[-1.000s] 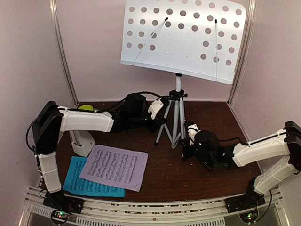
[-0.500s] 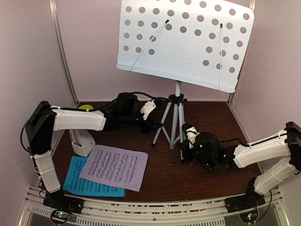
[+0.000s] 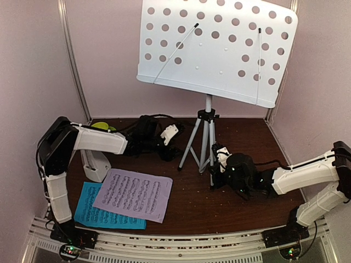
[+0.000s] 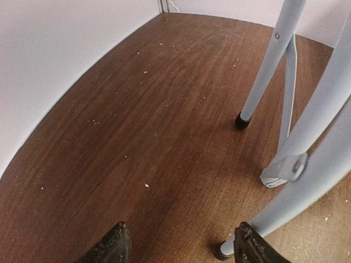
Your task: Set up the instrument practice props
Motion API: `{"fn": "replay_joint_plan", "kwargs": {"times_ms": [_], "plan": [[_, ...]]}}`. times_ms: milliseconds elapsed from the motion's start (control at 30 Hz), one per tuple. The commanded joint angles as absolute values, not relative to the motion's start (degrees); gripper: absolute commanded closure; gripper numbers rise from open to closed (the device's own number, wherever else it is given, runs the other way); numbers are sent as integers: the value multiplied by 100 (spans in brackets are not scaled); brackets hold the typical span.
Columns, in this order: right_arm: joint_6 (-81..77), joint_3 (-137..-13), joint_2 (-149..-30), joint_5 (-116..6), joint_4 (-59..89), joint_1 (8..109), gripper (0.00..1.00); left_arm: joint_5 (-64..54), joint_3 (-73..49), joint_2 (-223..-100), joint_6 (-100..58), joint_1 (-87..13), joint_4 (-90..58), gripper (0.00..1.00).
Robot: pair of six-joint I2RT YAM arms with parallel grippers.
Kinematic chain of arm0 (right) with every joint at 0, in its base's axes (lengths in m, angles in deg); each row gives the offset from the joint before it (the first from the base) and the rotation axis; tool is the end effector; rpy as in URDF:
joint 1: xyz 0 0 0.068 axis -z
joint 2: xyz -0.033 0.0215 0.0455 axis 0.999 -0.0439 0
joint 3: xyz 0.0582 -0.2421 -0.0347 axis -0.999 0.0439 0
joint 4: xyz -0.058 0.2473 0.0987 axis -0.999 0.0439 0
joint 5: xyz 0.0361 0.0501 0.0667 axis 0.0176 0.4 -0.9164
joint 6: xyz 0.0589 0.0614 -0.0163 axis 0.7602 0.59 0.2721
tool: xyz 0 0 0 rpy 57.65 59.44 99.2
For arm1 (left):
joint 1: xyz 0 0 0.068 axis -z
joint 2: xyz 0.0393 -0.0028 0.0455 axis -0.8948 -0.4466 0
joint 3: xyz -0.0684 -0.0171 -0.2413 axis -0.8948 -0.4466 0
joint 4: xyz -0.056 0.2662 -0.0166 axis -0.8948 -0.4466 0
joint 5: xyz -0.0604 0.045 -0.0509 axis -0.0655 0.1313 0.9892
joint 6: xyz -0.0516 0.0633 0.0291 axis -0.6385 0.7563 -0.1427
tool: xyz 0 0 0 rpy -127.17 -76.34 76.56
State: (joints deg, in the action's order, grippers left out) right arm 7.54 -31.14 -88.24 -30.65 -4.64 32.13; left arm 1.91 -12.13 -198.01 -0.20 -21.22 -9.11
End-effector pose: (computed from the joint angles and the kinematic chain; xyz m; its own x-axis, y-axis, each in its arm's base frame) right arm 0.2013 0.2532 0.1287 -0.4447 -0.1709 -0.8792 -0.5440 0.8313 0.1136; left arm 0.3357 -0.3326 0.1447 -0.2500 0.4258 -0.8696 0.8655 0.5008 -0.0036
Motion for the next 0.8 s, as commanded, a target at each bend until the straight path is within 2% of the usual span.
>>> {"fn": "replay_joint_plan", "kwargs": {"times_ms": [0,167,300,367,567,767], "plan": [[872,-3252,-8888,-2893,-78,3259,100,349,-824,-20102,149,-2033,-722,34],[821,-3290,-8855,-2897,11,3259,100,350,-697,-20335,50,-1967,-600,36],[792,-3343,-8822,-2905,183,3256,100,143,-594,-20496,-8,-1948,-540,52],[754,-3362,-8772,-2888,273,3261,100,179,-630,-20485,13,-1951,-539,54],[656,-3350,-8642,-2859,441,3262,100,271,-1629,-19837,31,-1953,-76,38],[669,-3287,-8555,-2861,497,3259,100,513,-1806,-19735,38,-1871,-75,37]]}}
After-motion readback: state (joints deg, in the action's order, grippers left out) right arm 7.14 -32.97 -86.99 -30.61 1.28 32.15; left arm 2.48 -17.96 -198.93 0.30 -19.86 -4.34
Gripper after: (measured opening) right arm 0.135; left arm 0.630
